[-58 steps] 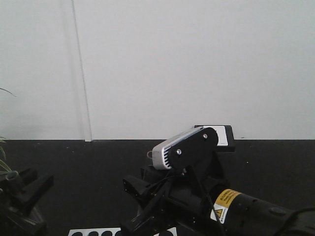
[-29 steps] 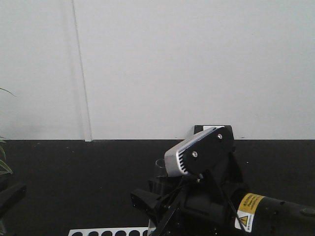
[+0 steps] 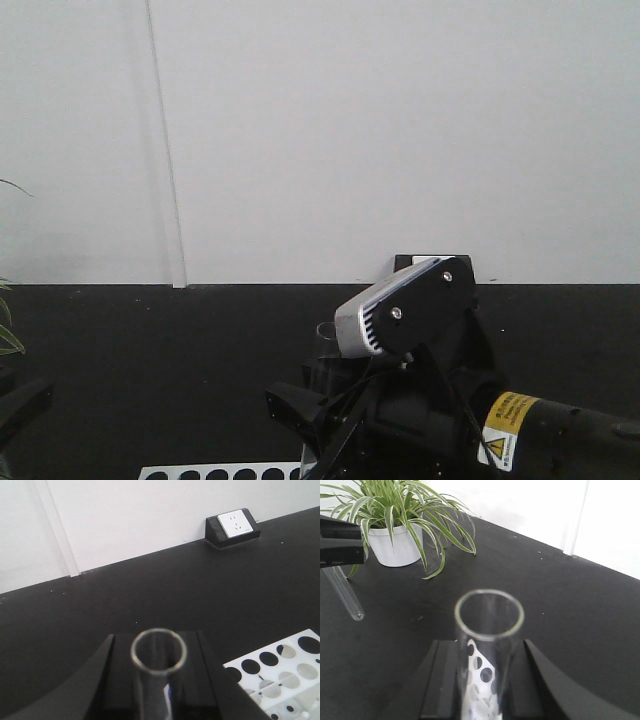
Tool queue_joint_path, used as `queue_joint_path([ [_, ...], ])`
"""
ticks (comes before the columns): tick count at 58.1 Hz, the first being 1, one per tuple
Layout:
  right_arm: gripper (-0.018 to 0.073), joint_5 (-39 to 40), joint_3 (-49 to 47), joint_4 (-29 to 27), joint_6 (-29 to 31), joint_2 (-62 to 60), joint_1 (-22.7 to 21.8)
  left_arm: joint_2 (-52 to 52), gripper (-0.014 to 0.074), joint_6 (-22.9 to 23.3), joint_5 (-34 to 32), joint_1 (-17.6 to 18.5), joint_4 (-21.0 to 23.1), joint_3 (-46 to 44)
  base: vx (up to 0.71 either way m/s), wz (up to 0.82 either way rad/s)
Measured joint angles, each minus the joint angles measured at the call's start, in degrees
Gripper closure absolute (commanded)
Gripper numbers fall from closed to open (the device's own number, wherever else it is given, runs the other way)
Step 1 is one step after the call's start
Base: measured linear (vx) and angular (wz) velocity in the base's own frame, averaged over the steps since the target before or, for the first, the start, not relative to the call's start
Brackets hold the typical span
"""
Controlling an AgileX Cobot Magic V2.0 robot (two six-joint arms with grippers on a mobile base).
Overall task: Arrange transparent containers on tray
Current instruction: 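Lift the second tube out of the rack with the right gripper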
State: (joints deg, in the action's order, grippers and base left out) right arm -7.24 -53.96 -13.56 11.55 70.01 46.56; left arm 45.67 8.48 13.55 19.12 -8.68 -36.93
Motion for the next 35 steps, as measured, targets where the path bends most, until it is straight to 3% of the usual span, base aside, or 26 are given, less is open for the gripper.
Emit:
queue_joint_path([
  [35,0.0540,0.12,0.00,0.05,0.00,0.00,0.00,0.00,0.0531,0.00,0.00,0.00,0.02,0.00,0.00,0.00],
])
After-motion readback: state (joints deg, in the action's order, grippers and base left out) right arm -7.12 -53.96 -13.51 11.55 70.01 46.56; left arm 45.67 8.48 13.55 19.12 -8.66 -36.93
